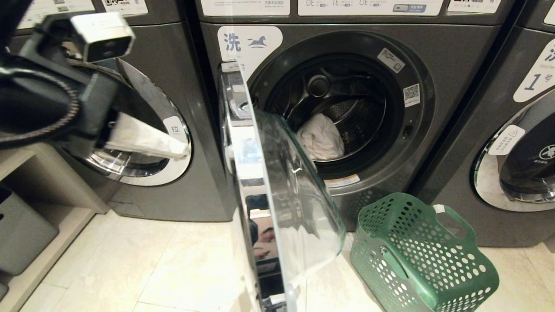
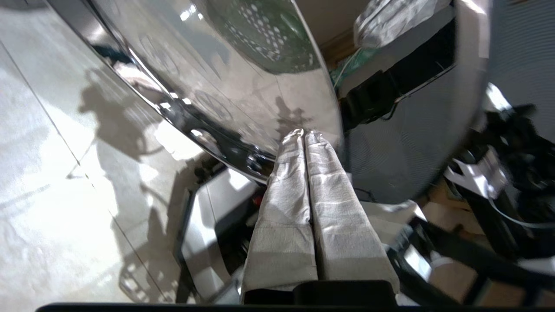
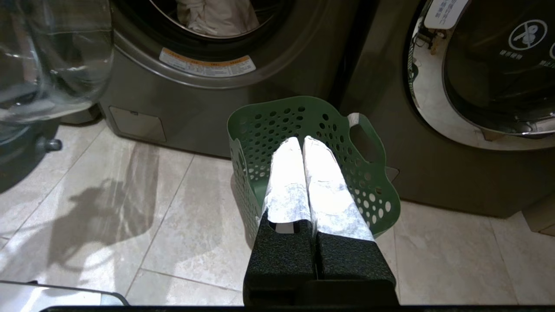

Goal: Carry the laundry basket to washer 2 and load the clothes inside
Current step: Close the washing machine door with the left hand

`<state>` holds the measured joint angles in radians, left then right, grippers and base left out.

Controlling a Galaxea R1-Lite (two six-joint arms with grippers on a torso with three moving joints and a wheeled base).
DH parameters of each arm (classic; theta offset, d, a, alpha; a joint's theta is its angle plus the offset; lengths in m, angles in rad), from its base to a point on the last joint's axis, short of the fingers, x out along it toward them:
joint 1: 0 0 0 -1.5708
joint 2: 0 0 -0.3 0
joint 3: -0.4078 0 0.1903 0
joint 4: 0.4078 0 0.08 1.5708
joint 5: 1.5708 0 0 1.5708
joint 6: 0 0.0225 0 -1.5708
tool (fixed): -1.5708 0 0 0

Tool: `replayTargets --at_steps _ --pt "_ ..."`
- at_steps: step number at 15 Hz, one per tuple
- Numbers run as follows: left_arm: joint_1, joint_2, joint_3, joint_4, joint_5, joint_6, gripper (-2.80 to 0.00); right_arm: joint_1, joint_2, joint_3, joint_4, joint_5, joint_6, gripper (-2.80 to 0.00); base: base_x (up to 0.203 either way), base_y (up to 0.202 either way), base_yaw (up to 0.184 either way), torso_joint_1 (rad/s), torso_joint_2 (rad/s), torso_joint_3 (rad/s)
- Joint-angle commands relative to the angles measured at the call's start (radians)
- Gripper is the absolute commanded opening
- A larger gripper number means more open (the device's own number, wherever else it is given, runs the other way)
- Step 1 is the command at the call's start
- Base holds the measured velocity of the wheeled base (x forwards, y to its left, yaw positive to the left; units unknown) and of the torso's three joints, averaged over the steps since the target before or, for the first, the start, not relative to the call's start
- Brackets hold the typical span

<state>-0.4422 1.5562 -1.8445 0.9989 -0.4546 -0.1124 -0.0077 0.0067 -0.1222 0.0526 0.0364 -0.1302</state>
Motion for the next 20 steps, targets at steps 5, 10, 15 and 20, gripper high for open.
replayTargets --at_steps 5,10,15,20 --pt "-0.155 0.297 -0.077 -0.387 0.075 -0.030 -2.80 0.000 0.161 -0.258 0.126 0.007 -0.039 -2.80 0.000 0.000 0.000 0.000 0.00 0.000" --pt "-0.189 0.387 -0.088 -0.704 0.259 -0.034 -2.80 0.000 0.391 -0.364 0.125 0.171 -0.063 -2.80 0.000 0.000 0.000 0.000 0.00 0.000" --pt "-0.172 0.307 -0.088 -0.792 0.474 -0.037 -2.80 0.000 0.662 -0.418 0.118 0.283 -0.065 -2.80 0.000 0.000 0.000 0.000 0.00 0.000" --pt "-0.174 0.239 -0.088 -0.794 0.546 -0.038 -2.80 0.000 0.939 -0.528 0.117 0.513 -0.060 -2.80 0.000 0.000 0.000 0.000 0.00 0.000"
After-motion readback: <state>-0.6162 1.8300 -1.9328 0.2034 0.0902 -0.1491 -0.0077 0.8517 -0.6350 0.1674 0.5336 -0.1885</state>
